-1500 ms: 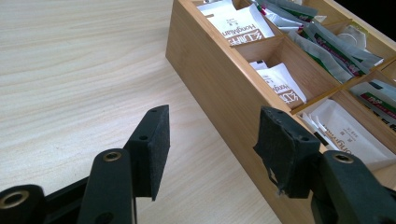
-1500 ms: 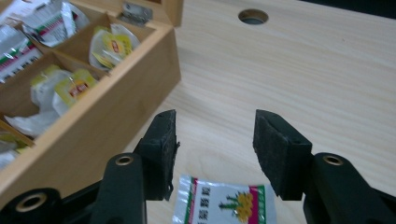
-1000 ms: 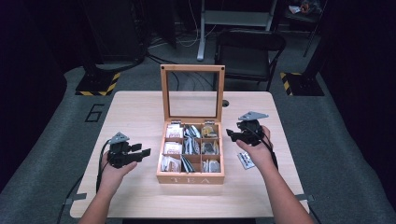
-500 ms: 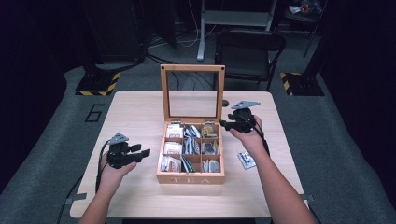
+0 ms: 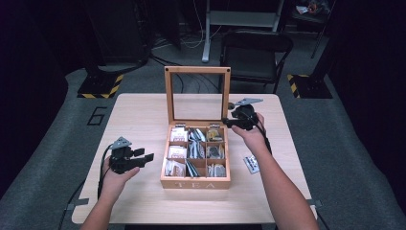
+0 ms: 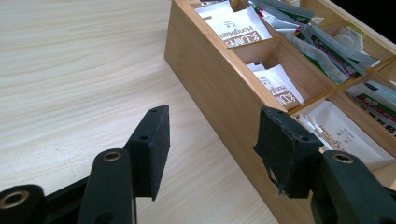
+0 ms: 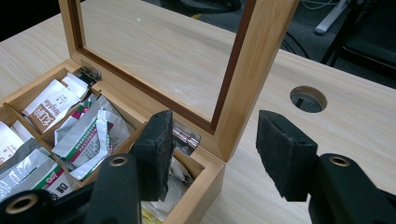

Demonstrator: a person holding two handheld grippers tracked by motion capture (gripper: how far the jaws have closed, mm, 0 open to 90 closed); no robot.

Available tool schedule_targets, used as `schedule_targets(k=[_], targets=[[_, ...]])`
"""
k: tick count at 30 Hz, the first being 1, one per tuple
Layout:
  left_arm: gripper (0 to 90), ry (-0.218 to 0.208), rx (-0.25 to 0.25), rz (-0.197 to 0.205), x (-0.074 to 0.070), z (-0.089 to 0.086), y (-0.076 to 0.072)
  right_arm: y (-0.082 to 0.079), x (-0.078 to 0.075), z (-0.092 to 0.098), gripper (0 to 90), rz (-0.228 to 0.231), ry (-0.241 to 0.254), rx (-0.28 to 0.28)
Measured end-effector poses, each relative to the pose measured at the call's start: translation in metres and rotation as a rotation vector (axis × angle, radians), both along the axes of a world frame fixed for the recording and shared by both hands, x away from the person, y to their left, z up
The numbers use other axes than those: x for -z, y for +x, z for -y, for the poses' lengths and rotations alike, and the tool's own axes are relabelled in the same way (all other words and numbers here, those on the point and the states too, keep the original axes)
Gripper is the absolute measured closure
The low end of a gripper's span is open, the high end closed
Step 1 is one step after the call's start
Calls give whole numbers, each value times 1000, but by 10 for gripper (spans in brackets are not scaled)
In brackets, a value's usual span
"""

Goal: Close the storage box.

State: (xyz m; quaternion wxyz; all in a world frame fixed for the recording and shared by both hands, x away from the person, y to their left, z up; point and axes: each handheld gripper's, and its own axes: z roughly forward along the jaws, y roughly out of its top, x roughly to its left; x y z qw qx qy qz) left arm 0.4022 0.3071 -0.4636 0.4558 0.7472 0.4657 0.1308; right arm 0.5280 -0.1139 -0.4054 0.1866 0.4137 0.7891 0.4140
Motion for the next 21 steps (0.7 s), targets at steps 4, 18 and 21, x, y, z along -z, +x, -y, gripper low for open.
schedule_targets(k=[4, 18, 21], targets=[[443, 2, 6, -4, -1, -1, -1, 2, -1, -2, 459, -6, 14, -8], [443, -1, 2, -11, 1, 0, -1, 16, -1, -8, 425, -13, -1, -10], [444, 3, 4, -11, 2, -1, 0, 21, 1, -9, 423, -18, -14, -5]])
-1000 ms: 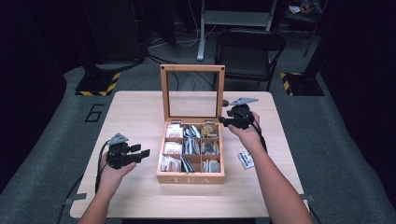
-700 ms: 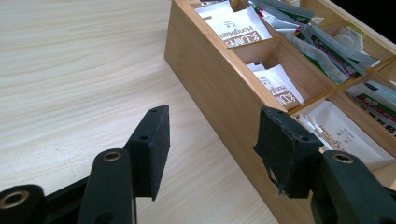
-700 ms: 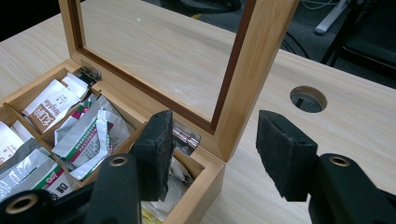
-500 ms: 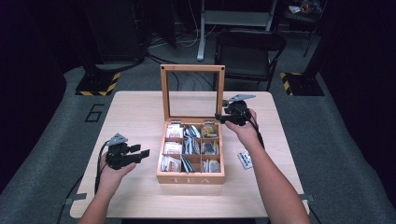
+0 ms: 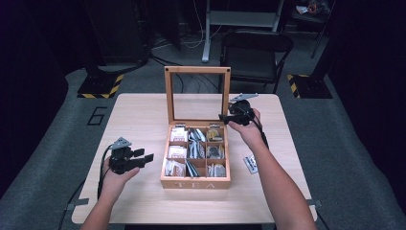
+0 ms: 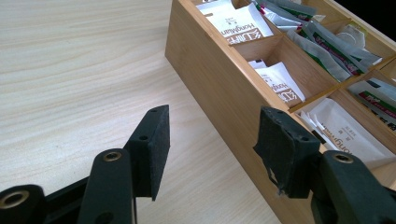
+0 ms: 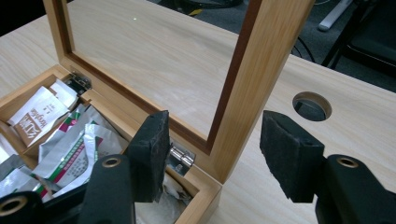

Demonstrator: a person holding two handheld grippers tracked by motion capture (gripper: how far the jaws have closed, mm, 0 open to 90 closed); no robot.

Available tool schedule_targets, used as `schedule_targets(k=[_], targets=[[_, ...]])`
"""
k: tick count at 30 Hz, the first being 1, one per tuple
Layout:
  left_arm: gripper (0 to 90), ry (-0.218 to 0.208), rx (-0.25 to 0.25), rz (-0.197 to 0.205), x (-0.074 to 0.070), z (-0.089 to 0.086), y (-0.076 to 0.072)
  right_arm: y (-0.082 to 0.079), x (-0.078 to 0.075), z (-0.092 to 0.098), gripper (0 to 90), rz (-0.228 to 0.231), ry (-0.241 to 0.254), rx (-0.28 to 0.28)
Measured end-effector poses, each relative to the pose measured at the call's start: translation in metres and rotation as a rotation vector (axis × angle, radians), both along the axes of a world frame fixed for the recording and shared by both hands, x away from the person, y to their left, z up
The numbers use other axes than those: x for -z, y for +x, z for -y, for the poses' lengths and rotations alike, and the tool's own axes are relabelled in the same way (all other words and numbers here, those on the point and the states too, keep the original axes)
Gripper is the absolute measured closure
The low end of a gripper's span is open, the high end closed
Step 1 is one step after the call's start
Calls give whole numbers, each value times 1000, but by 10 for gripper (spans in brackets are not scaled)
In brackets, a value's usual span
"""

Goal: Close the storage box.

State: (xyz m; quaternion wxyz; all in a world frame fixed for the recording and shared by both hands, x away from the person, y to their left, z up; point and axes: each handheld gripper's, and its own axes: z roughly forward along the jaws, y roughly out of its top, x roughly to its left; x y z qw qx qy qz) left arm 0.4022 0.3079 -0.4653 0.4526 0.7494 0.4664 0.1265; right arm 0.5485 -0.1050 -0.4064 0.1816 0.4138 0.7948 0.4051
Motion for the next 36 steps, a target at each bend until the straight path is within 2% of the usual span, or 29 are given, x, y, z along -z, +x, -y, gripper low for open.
schedule_targets(k=[7, 9, 17, 22, 25, 27, 28, 32, 36], targets=[[444, -7, 0, -10, 2, 0, 0, 14, 2, -1, 433, 10, 17, 1], [444, -6, 0, -9, 2, -1, 0, 17, 1, -2, 439, 9, 37, 3], [444, -12, -5, -8, 1, -2, 0, 26, -2, -2, 529, -11, 21, -5], [444, -18, -11, -2, 2, -2, 0, 26, -4, 4, 642, -31, 37, 8], [444, -29, -14, -14, 0, -2, 0, 25, -5, 5, 648, -33, 42, 8], [445, -27, -21, 1, 0, -2, 1, 24, -5, 5, 651, -38, 47, 11], [445, -26, -21, -4, -1, -1, 1, 23, -6, 5, 652, -37, 43, 6], [447, -4, 2, -14, -4, 2, 6, 18, -7, 5, 654, -18, 33, 2], [450, -12, 13, -3, -10, 7, 13, 14, -7, 5, 656, 2, 26, -6]])
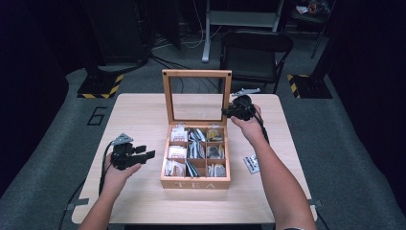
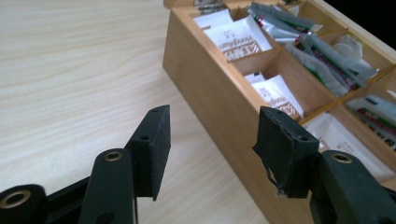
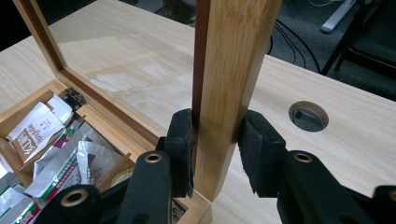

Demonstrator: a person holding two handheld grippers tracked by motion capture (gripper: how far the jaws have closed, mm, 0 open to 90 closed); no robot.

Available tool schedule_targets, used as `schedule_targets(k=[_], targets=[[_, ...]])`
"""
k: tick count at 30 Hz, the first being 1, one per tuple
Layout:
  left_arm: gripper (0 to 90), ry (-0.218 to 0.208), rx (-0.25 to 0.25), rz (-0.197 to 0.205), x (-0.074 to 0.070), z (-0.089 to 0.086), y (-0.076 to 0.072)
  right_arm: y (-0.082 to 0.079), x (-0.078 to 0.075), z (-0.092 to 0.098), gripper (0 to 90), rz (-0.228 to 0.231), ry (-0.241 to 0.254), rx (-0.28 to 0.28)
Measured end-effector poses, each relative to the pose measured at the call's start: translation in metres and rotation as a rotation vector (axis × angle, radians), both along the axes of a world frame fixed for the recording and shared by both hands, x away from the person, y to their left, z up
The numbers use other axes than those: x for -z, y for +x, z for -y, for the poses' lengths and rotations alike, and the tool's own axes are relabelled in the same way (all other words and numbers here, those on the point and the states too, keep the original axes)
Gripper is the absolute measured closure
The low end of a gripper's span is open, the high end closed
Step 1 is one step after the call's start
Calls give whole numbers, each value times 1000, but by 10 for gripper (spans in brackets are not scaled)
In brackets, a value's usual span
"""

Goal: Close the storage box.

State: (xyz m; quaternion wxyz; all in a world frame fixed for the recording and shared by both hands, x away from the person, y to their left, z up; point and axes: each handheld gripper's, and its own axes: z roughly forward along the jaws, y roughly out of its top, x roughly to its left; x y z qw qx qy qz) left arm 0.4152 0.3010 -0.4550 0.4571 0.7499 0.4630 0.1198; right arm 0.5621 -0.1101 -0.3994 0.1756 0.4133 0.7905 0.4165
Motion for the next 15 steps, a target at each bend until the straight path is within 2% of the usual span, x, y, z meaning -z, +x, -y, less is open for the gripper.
schedule_targets(k=[2, 5, 7, 11, 15], targets=[[453, -3, 6, 2, -5, 3, 4, -2, 0, 0, 656, 0, 5, 3], [453, 23, 20, 24, -17, 5, 13, -5, 0, 0, 655, 20, -11, -9], [454, -4, 16, 29, -27, 7, 19, -7, 0, -1, 656, 25, -13, -9], [456, -22, 13, 43, -44, 8, 32, -9, 1, -1, 655, 39, -13, -7], [456, -43, 28, 31, -59, 11, 46, -12, 1, -1, 655, 50, -21, -8]])
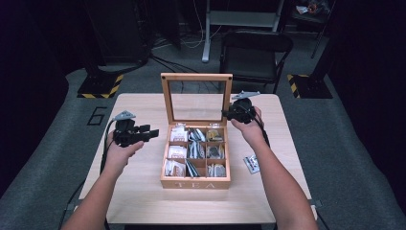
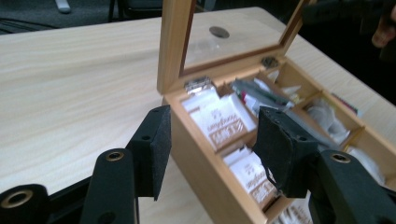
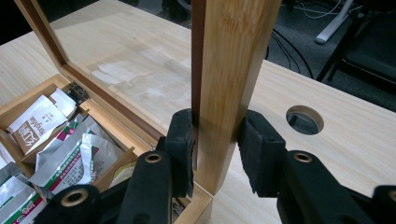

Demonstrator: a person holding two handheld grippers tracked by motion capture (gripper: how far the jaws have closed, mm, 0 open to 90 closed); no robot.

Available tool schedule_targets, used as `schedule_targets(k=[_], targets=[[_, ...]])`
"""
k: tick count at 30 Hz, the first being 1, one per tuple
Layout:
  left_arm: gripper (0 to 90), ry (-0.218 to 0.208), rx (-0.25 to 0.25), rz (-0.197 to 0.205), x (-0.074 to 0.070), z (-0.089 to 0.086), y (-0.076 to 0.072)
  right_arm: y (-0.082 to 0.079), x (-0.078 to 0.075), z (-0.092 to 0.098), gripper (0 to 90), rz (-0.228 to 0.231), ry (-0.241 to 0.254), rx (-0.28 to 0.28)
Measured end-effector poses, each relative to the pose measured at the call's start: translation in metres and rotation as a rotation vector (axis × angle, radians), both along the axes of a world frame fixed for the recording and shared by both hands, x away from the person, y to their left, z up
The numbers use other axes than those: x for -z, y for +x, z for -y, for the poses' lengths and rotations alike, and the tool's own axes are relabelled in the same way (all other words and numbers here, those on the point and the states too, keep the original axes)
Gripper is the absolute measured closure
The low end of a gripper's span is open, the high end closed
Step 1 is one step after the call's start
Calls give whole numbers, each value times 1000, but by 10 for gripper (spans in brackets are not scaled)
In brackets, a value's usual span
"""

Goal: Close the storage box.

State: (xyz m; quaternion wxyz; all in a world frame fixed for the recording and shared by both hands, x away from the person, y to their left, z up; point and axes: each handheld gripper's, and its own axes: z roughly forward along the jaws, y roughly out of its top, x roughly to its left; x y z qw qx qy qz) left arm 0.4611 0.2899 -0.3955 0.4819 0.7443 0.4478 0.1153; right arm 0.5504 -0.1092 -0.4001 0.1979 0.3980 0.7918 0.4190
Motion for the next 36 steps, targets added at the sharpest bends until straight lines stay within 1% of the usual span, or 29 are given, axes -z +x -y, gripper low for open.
schedule_targets(k=[1, 6, 7, 8, 10, 11, 13, 14, 15, 16, 17, 19, 20, 21, 23, 24, 26, 29, 32, 34, 35, 36], targets=[[456, -7, 1, 0, -3, 1, 3, -1, 0, 0, 655, 4, -3, -2], [469, 13, -2, 17, -15, 8, 19, -7, 0, -1, 653, 18, -8, -1], [472, 16, -4, 26, -16, 9, 22, -8, 0, -1, 652, 18, -6, 1], [478, 27, -11, 25, -17, 11, 26, -10, 0, -2, 652, 10, 4, 9], [481, 43, -16, 32, -19, 14, 32, -11, 0, -1, 651, 26, -9, 0], [481, 47, -20, 37, -20, 16, 35, -12, 1, -2, 651, 24, -5, 4], [485, 51, -24, 34, -22, 18, 41, -13, 1, -1, 650, 31, -9, -4], [485, 56, -22, 37, -23, 19, 44, -14, 1, -1, 650, 35, -10, -6], [487, 63, -19, 37, -24, 20, 46, -15, 1, -1, 650, 28, -4, -1], [487, 66, -16, 48, -25, 21, 47, -15, 1, -1, 649, 36, -6, -6], [488, 66, -14, 51, -26, 22, 49, -16, 1, -1, 649, 35, -4, -3], [488, 88, -17, 61, -27, 24, 51, -16, 2, -1, 649, 40, -5, -6], [488, 89, -12, 60, -28, 25, 52, -17, 2, -1, 648, 36, 2, 0], [489, 85, -12, 63, -29, 26, 54, -17, 2, 0, 648, 44, -1, -6], [489, 91, -12, 73, -30, 30, 55, -18, 3, 0, 647, 43, 1, -5], [490, 90, -11, 70, -31, 31, 56, -18, 3, 0, 647, 43, 0, -6], [491, 81, -9, 81, -31, 33, 56, -19, 3, 0, 647, 41, 1, -4], [504, 87, -10, 83, -31, 37, 57, -19, 3, 0, 645, 46, 1, -9], [529, 76, -10, 81, -31, 39, 57, -20, 3, 1, 644, 47, 2, -12], [545, 58, -16, 82, -31, 41, 57, -21, 4, 1, 643, 39, 11, -7], [572, 44, -17, 77, -31, 41, 57, -20, 4, 1, 642, 44, 12, -12], [585, 49, -24, 87, -32, 42, 56, -21, 4, 2, 641, 41, 17, -13]])
